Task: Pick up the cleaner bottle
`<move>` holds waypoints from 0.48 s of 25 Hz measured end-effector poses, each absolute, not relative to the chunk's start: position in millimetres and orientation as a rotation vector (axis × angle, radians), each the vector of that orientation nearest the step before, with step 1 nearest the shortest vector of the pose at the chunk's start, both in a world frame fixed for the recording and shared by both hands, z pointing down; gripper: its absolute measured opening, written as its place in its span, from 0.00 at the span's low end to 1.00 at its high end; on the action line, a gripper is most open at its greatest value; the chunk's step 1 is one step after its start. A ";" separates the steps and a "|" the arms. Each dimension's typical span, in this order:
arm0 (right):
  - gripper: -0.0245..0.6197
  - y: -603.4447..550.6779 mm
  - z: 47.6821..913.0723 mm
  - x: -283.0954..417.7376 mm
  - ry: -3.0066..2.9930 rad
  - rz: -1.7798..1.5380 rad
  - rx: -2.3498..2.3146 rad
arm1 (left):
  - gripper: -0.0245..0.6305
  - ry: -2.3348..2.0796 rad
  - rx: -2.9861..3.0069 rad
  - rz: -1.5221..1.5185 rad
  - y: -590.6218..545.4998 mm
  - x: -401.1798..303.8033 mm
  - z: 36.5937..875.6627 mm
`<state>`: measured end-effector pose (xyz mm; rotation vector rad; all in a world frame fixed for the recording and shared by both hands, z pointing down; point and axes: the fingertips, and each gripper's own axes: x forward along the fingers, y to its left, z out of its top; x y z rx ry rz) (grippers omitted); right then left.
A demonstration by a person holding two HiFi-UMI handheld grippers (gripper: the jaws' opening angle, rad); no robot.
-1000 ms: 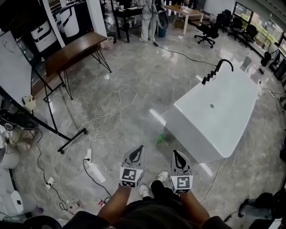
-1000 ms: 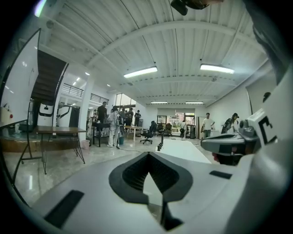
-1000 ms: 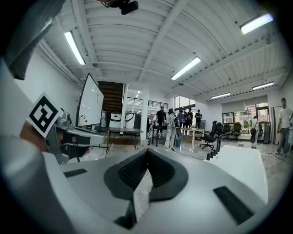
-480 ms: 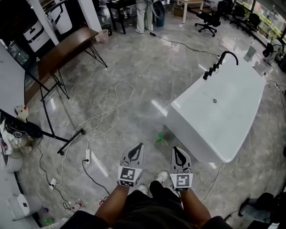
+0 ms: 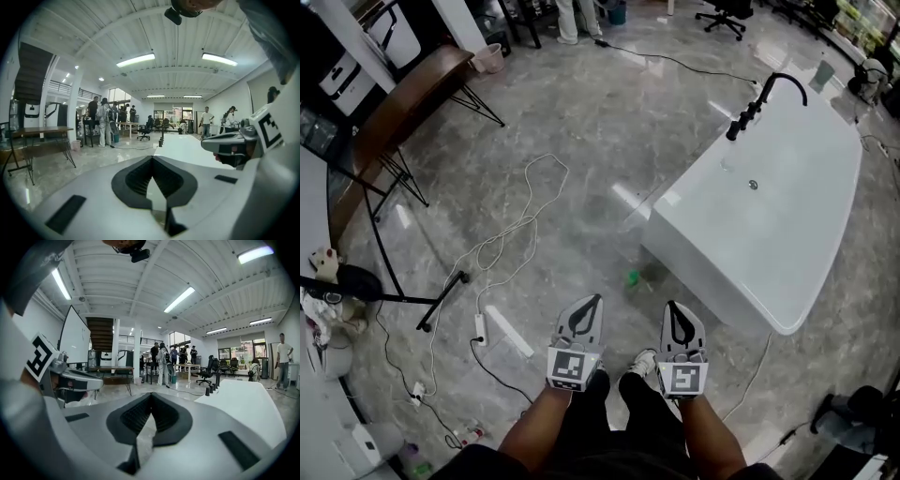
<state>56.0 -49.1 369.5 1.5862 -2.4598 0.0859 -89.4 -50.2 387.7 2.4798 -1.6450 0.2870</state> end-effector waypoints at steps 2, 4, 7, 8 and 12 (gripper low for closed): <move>0.06 -57.0 390.4 53.6 -2.458 0.101 1.611 | 0.04 -1.605 2.487 0.292 -61.9 -88.2 411.4; 0.06 -65.0 414.2 51.5 -2.442 0.102 1.616 | 0.04 -1.564 2.465 0.276 -72.1 -88.4 437.1; 0.06 -80.1 456.1 57.1 -2.399 0.140 1.673 | 0.04 -1.534 2.465 0.266 -86.0 -88.1 478.1; 0.06 -84.4 470.3 58.7 -2.390 0.154 1.689 | 0.04 -1.529 2.472 0.274 -90.0 -87.0 493.7; 0.06 -93.9 532.5 51.1 -2.401 0.174 1.687 | 0.05 -1.525 2.489 0.299 -101.4 -85.4 560.4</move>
